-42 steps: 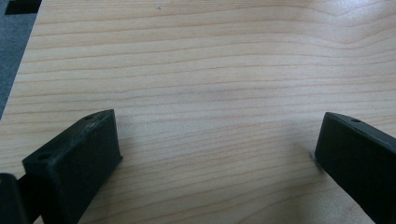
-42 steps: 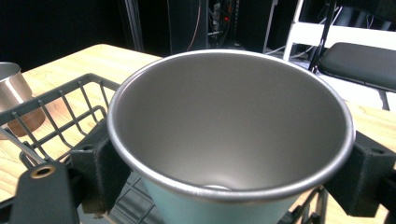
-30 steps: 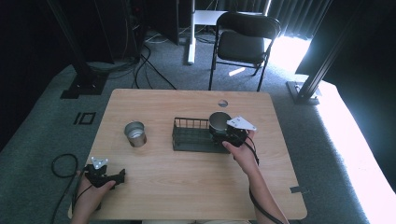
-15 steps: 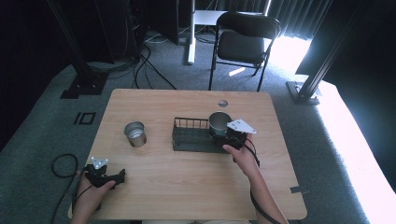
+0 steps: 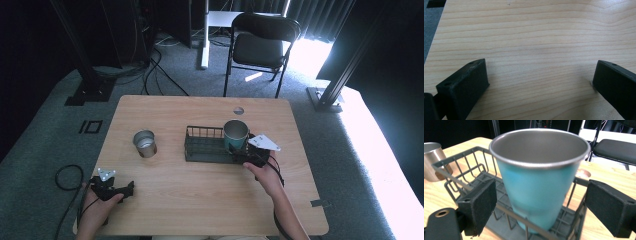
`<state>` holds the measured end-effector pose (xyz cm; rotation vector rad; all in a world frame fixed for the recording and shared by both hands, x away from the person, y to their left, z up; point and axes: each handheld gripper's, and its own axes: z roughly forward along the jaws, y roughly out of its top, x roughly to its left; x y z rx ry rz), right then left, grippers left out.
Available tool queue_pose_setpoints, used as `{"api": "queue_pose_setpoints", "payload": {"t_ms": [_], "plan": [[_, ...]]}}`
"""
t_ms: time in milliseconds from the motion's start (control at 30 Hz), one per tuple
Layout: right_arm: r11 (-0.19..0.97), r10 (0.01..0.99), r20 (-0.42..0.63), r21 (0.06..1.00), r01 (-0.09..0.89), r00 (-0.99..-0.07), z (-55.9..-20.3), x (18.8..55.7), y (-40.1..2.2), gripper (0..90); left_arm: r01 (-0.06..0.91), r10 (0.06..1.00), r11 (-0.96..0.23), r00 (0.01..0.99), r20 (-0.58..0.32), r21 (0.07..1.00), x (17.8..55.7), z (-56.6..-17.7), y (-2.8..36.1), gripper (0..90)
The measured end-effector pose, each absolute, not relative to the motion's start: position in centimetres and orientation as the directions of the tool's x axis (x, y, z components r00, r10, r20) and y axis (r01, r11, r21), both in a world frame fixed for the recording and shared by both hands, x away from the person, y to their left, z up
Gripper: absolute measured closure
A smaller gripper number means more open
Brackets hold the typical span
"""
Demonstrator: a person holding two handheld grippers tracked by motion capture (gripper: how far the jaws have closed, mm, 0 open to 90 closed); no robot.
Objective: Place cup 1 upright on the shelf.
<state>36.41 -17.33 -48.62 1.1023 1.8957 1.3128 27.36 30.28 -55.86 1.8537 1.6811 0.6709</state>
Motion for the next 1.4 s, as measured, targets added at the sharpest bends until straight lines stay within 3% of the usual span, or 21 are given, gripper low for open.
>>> {"api": "queue_pose_setpoints", "payload": {"t_ms": [767,1400], "plan": [[0.208,0.862,-0.013,0.921,0.331,-0.506,-51.3,33.8,-20.5,10.6,0.725,0.995,-0.072,0.096,0.004,0.685,27.4,-55.9,30.3,0.6],[0.234,0.878,0.002,0.871,0.433,-0.478,-54.0,32.2,-24.0,10.6,0.724,0.995,-0.071,0.095,0.002,0.687,27.4,-55.9,30.3,0.6]]}}
